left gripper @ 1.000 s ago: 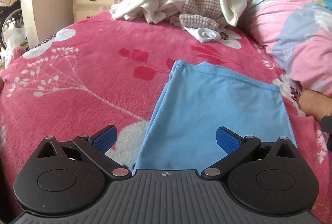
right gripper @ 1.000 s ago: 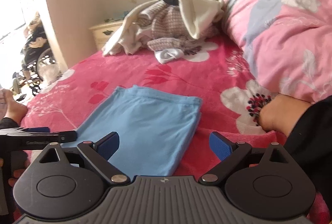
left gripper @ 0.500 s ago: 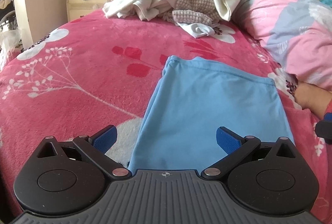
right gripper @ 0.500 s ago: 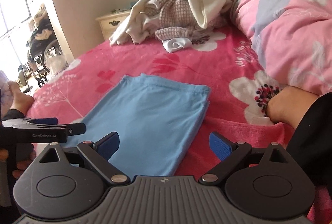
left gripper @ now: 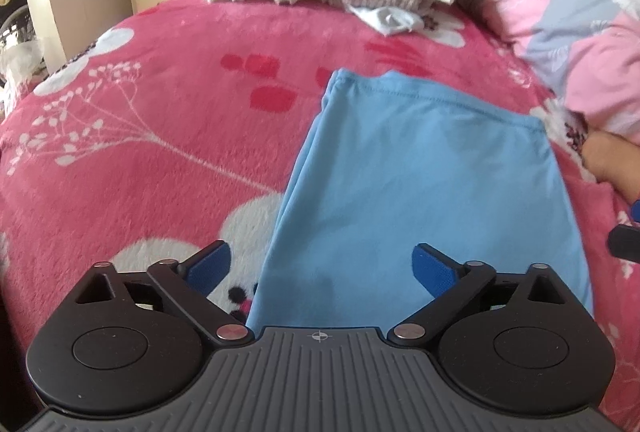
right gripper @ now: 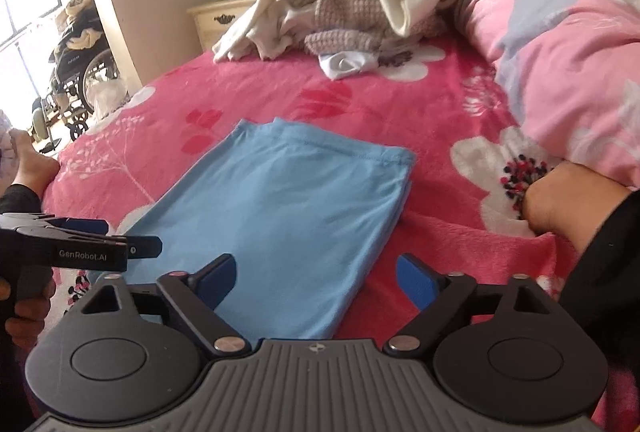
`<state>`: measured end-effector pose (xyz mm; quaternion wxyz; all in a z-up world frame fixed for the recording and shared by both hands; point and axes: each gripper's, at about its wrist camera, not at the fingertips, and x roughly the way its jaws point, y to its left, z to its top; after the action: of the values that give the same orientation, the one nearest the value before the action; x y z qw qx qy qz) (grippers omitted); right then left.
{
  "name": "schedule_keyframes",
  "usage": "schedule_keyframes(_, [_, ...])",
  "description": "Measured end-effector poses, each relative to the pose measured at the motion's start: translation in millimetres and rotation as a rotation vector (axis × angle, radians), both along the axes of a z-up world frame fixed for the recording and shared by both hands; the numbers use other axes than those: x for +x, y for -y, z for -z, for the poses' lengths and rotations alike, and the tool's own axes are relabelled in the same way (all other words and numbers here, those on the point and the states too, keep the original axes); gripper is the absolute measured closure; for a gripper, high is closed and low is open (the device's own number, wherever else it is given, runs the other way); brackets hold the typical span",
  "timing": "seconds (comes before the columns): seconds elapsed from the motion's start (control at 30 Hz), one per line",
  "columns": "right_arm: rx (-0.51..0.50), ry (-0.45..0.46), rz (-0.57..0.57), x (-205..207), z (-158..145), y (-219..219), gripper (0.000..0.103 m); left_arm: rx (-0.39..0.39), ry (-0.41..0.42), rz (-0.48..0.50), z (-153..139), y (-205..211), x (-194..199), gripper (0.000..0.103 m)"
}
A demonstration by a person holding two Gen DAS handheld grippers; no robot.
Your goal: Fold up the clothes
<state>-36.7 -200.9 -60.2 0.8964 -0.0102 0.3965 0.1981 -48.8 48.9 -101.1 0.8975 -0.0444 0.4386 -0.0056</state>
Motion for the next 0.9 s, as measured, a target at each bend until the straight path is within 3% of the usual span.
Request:
schedule_keyframes(0.3, [-0.037, 0.002, -0.051, 15.2, 10.8, -32.7, 0.031, -0.016, 0.029, 0.035, -6.3, 5.3, -1.9, 0.045])
schedule_keyframes(0.67, [-0.081, -0.047, -0.073, 10.4, 27.4, -38.4, 0.034, 0.091, -0.051, 0.109, 2.2, 27.8, -1.4, 0.046])
schedule_keyframes(0.9, [-0.099, -0.029, -0.102, 5.3, 24.7, -42.1, 0.034, 0.086, -0.081, 0.1, 5.3, 27.1, 0.1, 0.046])
